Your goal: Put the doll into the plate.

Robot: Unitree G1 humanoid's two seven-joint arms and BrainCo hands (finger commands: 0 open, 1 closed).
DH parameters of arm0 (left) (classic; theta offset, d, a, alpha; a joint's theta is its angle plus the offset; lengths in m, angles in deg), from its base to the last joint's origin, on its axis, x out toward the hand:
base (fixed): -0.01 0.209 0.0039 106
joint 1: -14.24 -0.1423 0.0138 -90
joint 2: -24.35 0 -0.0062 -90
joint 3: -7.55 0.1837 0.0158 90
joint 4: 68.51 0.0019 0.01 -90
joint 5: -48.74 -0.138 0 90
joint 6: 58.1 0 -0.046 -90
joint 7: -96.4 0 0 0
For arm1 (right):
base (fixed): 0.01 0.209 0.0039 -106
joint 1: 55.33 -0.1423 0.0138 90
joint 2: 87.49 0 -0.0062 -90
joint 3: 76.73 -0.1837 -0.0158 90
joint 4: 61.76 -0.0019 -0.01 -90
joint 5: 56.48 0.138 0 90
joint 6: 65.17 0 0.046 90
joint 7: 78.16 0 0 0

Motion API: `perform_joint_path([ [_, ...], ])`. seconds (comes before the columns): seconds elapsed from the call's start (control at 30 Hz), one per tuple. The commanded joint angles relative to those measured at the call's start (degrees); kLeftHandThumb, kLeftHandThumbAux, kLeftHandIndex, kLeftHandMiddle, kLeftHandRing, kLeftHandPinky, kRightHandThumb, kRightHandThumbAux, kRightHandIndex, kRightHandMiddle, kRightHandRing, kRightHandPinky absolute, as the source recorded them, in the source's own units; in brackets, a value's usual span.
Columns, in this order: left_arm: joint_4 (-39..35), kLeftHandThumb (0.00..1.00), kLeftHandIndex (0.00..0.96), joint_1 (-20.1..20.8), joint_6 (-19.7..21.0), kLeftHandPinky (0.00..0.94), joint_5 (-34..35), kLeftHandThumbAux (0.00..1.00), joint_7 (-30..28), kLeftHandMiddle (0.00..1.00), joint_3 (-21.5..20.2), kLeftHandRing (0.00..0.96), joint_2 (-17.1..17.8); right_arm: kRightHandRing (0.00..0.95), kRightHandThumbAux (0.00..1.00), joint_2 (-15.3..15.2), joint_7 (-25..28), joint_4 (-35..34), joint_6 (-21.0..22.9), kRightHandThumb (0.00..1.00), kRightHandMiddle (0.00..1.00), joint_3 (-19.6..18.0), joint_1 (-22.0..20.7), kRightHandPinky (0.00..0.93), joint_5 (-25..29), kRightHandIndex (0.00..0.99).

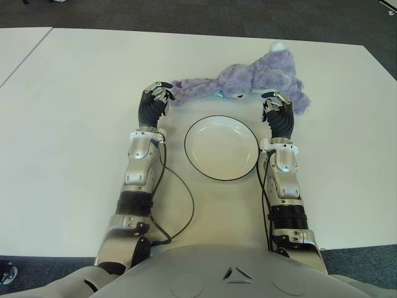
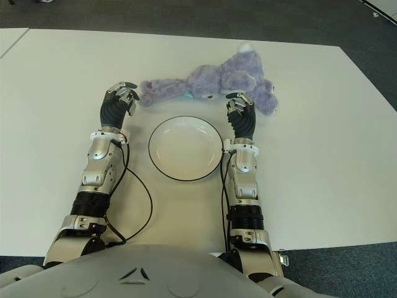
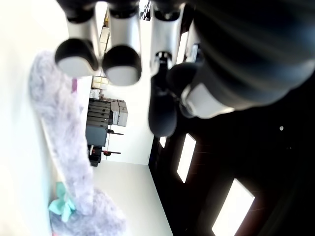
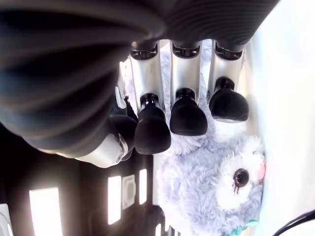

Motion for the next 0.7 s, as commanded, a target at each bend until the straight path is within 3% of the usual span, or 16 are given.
perform_joint_path([
  [0.03,2.9,0.71,0.442,-7.4,-0.1,0.887,-0.5,0.706,0.3,0.889,0.3,0.894,-1.6,0.812,0.712,1.7,-0.8,3.5,1.5,0.716,0.814,-0.1,7.8,0.804,-0.5,0.442],
  [0.23,3.1,0.711,0.442,-7.3,0.0,0.887,-0.5,0.706,0.4,0.89,0.3,0.894,-1.7,0.811,0.713,1.5,-2.0,2.1,1.5,0.715,0.808,0.0,8.2,0.756,-1.4,0.442],
  [0.37,3.4,0.711,0.442,-7.1,0.0,0.887,-0.6,0.706,0.7,0.89,0.3,0.894,-1.9,0.819,0.712,1.9,-3.5,-3.6,4.0,0.715,0.815,0.5,9.0,0.787,-2.8,0.442],
  [0.7,6.3,0.71,0.442,-5.9,-1.2,0.884,0.0,0.706,0.1,0.89,0.3,0.893,-2.7,0.804,0.711,0.8,-5.5,-6.1,5.6,0.715,0.808,0.0,8.4,0.78,-5.8,0.443],
])
